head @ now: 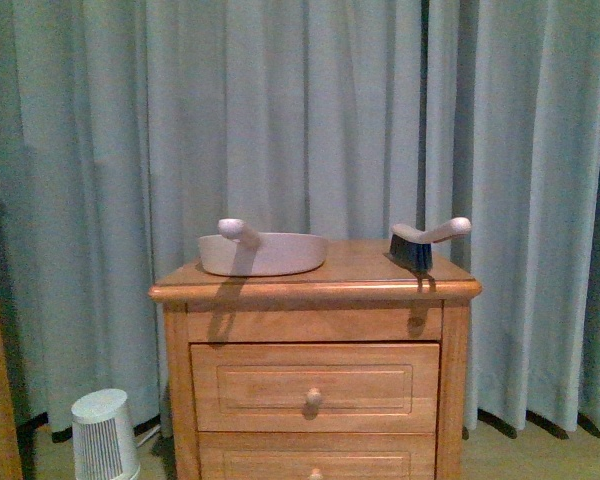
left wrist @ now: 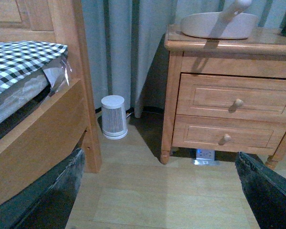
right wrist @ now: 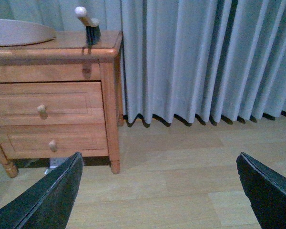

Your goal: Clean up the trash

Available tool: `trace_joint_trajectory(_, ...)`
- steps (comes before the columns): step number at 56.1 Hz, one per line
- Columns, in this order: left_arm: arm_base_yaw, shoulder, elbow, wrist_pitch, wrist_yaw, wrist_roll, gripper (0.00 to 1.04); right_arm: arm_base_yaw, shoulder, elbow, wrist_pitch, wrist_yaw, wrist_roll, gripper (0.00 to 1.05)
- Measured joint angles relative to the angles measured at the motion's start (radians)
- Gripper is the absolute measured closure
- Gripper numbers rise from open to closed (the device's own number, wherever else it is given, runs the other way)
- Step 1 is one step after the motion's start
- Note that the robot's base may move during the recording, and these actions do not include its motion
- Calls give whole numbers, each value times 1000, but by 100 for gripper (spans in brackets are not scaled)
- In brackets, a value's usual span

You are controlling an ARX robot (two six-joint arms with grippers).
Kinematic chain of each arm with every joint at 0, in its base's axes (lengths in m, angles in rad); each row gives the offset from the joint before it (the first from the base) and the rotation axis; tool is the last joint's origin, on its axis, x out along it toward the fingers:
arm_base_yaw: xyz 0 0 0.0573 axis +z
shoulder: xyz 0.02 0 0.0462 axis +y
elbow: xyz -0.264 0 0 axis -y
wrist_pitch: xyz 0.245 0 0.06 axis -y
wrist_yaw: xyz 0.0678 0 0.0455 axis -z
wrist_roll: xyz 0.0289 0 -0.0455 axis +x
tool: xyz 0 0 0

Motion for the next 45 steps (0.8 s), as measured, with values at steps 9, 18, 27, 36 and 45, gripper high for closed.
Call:
trace_joint_trajectory(9,0,0,0,0,0,0,8,0,0,0,0,0,0,7)
trace_joint_trajectory(18,0,0,0,0,0,0,8,0,0,0,0,0,0,7)
trace_joint_trajectory(27,0,0,0,0,0,0,8,0,0,0,0,0,0,7)
trace_joint_trajectory(36,0,0,0,0,0,0,8,0,0,0,0,0,0,7)
trace_joint_trajectory(45,0,0,0,0,0,0,8,0,0,0,0,0,0,7)
